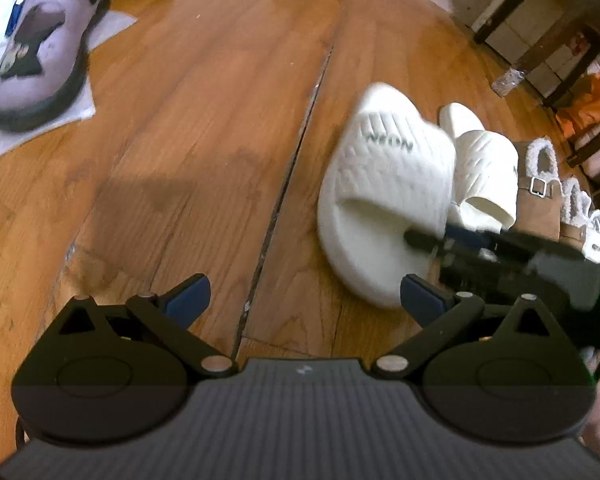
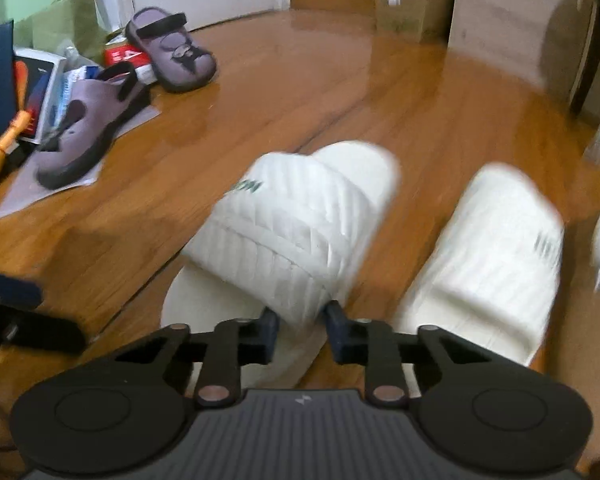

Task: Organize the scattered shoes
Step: 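Set the NEON slides beside the brown slippers and open the right gripper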

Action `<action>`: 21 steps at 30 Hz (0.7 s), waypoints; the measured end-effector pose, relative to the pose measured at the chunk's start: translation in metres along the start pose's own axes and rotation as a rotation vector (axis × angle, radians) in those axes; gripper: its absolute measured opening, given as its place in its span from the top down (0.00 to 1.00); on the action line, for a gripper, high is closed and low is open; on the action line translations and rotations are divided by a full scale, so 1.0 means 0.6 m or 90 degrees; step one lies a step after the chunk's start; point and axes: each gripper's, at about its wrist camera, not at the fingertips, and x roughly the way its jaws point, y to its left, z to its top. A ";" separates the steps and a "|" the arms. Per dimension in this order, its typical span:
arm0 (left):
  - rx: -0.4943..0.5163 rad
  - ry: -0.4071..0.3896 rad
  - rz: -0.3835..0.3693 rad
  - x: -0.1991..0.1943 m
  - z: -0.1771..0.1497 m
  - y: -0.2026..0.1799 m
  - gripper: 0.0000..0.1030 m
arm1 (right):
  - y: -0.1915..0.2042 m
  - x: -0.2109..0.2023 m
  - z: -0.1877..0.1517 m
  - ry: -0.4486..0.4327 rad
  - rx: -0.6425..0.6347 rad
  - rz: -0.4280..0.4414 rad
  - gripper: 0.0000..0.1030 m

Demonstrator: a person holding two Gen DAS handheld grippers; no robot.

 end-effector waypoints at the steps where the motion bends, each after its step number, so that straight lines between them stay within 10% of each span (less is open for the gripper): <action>1: -0.008 0.003 -0.006 0.002 -0.002 0.002 0.00 | -0.002 0.001 0.006 -0.002 -0.010 -0.022 0.81; 6: 0.005 0.007 -0.007 0.004 0.000 -0.007 0.00 | -0.077 0.010 0.009 0.062 0.175 -0.040 0.90; 13: 0.011 -0.003 -0.021 -0.005 0.003 -0.025 0.00 | -0.127 -0.026 -0.046 0.009 0.393 -0.085 0.88; 21: 0.105 0.025 0.006 -0.011 -0.020 -0.087 0.00 | -0.140 -0.170 -0.101 0.043 0.255 -0.011 0.39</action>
